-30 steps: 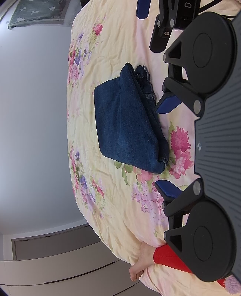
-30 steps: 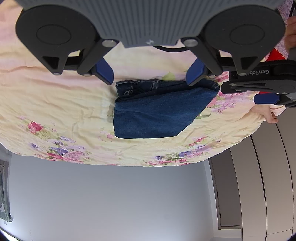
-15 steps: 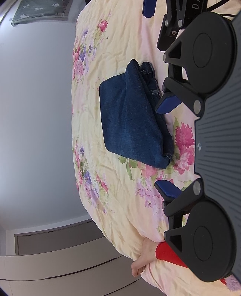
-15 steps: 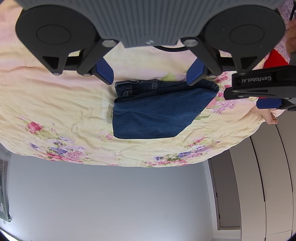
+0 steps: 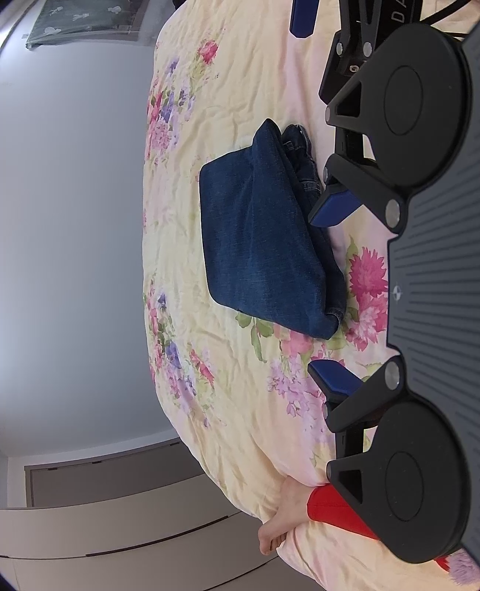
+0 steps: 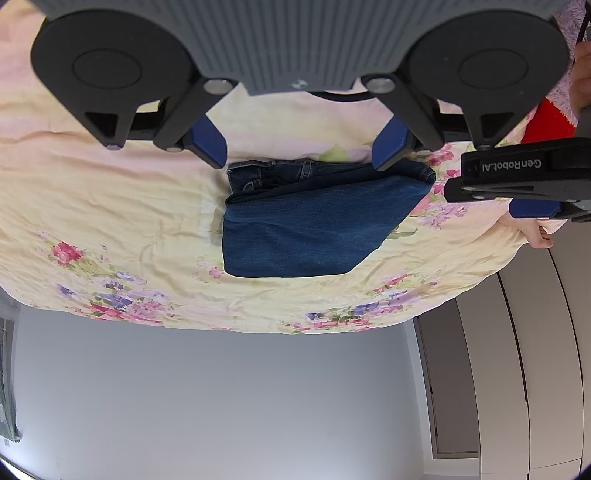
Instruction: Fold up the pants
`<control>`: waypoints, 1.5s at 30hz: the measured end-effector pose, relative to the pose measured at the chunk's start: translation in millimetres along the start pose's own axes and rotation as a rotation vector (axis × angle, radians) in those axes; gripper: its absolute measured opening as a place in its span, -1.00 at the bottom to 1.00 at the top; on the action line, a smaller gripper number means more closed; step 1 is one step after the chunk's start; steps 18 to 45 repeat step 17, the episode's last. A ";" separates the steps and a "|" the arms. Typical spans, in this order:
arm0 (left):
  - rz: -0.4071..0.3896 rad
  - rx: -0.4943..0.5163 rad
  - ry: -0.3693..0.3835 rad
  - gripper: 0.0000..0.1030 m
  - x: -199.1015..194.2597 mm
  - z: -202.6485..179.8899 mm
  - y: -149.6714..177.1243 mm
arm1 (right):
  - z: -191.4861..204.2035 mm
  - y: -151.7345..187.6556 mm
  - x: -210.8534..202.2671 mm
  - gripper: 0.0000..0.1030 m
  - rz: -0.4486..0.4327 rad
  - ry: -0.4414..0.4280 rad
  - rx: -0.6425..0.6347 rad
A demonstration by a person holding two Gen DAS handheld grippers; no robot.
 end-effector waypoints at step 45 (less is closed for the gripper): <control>-0.004 -0.004 -0.001 0.86 -2.2 0.8 -0.3 | 0.9 0.3 -0.1 0.59 0.002 -0.004 -0.002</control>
Point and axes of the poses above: each gripper's, at about its wrist camera, not at the fingertips, and x roughly the way its jaws point, z to its left, y to its underside, the point moved 3 cm from there along x, roughly the way its jaws point, and after that the axes turned 6 degrees about -y, right-handed, at the moved point
